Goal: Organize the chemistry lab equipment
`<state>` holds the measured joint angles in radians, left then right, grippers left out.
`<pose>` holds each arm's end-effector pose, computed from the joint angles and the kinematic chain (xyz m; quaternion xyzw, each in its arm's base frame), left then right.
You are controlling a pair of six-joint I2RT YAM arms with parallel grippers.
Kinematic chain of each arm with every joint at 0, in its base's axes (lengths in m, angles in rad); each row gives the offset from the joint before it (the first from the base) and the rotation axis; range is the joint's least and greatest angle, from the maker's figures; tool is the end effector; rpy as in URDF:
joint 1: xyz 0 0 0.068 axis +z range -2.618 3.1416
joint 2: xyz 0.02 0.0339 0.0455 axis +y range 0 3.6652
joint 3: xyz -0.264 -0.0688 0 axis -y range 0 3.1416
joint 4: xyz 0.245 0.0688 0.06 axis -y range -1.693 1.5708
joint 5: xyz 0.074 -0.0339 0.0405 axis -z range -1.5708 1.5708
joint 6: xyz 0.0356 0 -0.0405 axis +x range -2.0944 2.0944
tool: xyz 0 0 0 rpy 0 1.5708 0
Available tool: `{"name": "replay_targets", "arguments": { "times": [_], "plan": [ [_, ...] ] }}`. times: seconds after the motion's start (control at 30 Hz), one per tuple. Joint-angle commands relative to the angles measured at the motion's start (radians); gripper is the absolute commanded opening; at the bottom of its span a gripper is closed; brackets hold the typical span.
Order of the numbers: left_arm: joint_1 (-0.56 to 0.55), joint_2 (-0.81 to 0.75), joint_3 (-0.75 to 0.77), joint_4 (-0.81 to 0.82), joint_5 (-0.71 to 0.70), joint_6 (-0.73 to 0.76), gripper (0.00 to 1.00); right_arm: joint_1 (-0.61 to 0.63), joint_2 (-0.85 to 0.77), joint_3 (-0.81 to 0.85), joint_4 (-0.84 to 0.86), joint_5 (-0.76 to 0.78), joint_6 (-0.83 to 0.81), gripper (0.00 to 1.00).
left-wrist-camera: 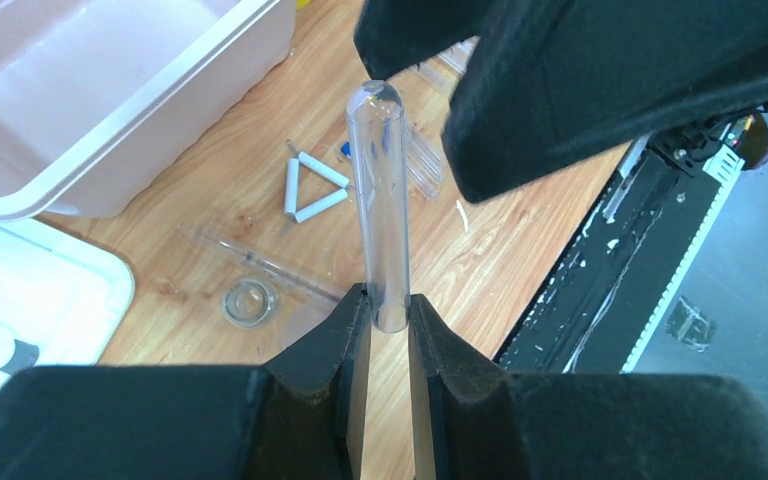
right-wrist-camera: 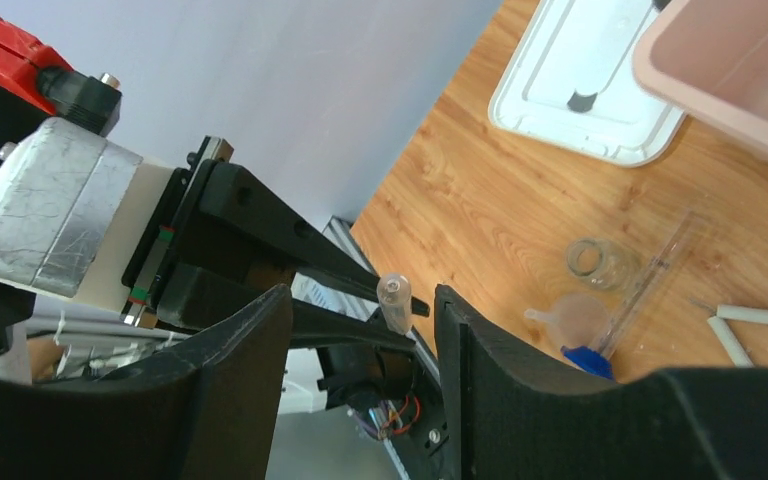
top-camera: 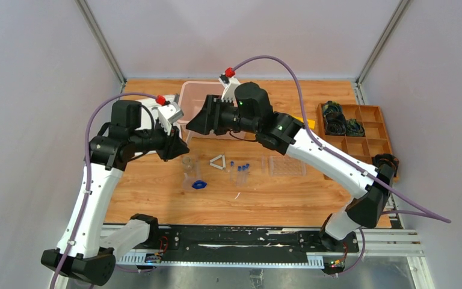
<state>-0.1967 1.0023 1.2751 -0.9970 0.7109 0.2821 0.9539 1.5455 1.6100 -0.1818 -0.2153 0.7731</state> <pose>0.1654 -0.0566 0.3929 0.3416 0.7965 -0.3006 0.3983 0.2032 0.2997 0.4404 -0.1382 0.7335 0.5543 0.3682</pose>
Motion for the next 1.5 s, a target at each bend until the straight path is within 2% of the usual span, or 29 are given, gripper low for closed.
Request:
{"name": "replay_targets", "arguments": {
  "times": [0.0, 0.27, 0.63, 0.7, 0.8, 0.83, 0.87, 0.9, 0.93, 0.97, 1.1, 1.3, 1.47],
  "plan": [
    [0.0, -0.026, -0.019, 0.012, -0.006, 0.062, 0.02, -0.007, 0.04, 0.08, -0.146, -0.126, -0.053, 0.58],
    [0.0, -0.048, -0.034, 0.012, -0.004, 0.077, 0.01, -0.009, 0.088, 0.147, -0.182, -0.152, -0.078, 0.52],
    [0.0, -0.057, -0.035, 0.012, 0.001, 0.069, 0.01, -0.009, 0.146, 0.195, -0.216, -0.153, -0.095, 0.32],
    [0.0, -0.058, -0.039, 0.012, 0.001, 0.07, 0.01, -0.009, 0.151, 0.197, -0.219, -0.16, -0.098, 0.27],
    [0.0, -0.058, -0.04, 0.012, -0.007, 0.071, 0.02, -0.011, 0.145, 0.187, -0.225, -0.16, -0.105, 0.13],
    [0.001, -0.056, -0.039, 0.012, -0.012, 0.07, 0.04, -0.012, 0.14, 0.181, -0.227, -0.156, -0.107, 0.08],
    [0.001, -0.053, -0.036, 0.012, -0.019, 0.067, 0.17, -0.014, 0.132, 0.176, -0.231, -0.146, -0.112, 0.03],
    [0.0, -0.047, -0.032, 0.012, -0.027, 0.061, 0.47, -0.019, 0.122, 0.17, -0.24, -0.129, -0.119, 0.0],
    [0.001, -0.043, -0.027, 0.012, -0.044, 0.044, 0.88, -0.026, 0.111, 0.164, -0.249, -0.109, -0.127, 0.0],
    [0.0, -0.037, -0.019, 0.012, -0.068, 0.029, 0.98, -0.038, 0.095, 0.154, -0.259, -0.091, -0.135, 0.0],
    [0.001, -0.002, 0.01, 0.012, -0.18, -0.016, 1.0, -0.107, 0.009, 0.096, -0.31, 0.027, -0.203, 0.0],
    [0.002, 0.042, 0.005, 0.012, -0.292, -0.057, 1.0, -0.253, -0.112, -0.053, -0.345, 0.472, -0.364, 0.0],
    [0.001, 0.068, 0.008, 0.012, -0.313, -0.082, 1.0, -0.377, -0.114, -0.166, -0.259, 0.57, -0.459, 0.0]
  ]
}}
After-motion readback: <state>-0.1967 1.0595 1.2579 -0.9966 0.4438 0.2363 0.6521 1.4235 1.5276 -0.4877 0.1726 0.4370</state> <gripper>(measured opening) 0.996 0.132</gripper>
